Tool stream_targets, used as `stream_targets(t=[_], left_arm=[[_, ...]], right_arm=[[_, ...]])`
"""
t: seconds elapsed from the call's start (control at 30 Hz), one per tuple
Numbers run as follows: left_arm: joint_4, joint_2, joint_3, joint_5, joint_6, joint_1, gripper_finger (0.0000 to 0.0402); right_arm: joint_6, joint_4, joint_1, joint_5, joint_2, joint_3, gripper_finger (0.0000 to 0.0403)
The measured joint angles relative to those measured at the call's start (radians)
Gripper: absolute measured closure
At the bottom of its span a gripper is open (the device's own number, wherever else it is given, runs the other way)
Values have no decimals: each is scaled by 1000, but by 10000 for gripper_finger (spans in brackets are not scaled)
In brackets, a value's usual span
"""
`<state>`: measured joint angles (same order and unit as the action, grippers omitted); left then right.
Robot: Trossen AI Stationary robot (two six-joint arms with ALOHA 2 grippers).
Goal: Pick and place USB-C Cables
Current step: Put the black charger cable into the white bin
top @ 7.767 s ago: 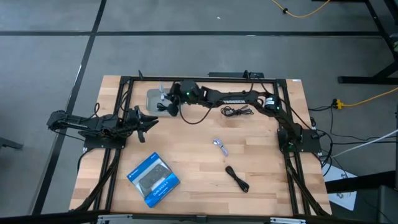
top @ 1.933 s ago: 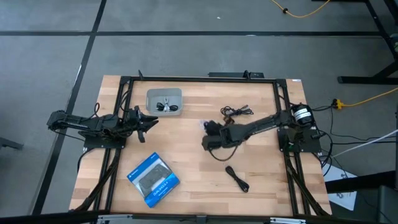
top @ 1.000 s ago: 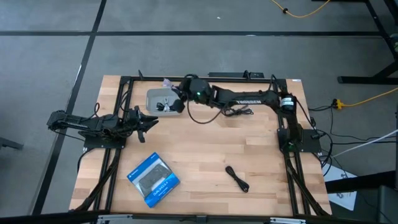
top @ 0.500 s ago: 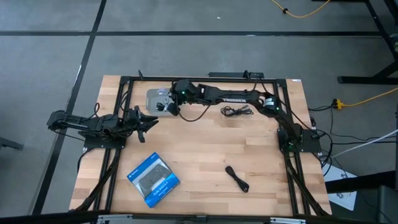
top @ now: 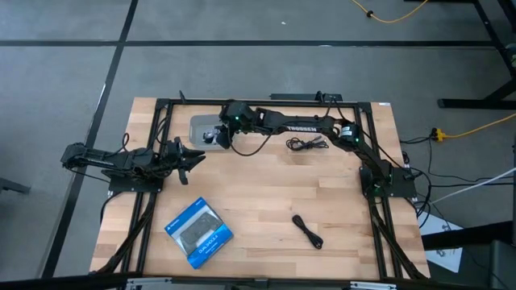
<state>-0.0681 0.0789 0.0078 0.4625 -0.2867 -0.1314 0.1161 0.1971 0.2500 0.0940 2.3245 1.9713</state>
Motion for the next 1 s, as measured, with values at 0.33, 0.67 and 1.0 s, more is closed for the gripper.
stream_targets(t=[0.33, 0.67, 1.0], left_arm=[[0, 0, 0, 0, 0, 0, 315], [0, 0, 0, -3, -23, 0, 315], [0, 0, 0, -3, -21, 0, 315]], right_arm=[[10, 277, -10, -2, -73, 119, 245], [19, 696, -69, 6, -73, 236, 244], [62, 930, -213, 137, -73, 235, 244]])
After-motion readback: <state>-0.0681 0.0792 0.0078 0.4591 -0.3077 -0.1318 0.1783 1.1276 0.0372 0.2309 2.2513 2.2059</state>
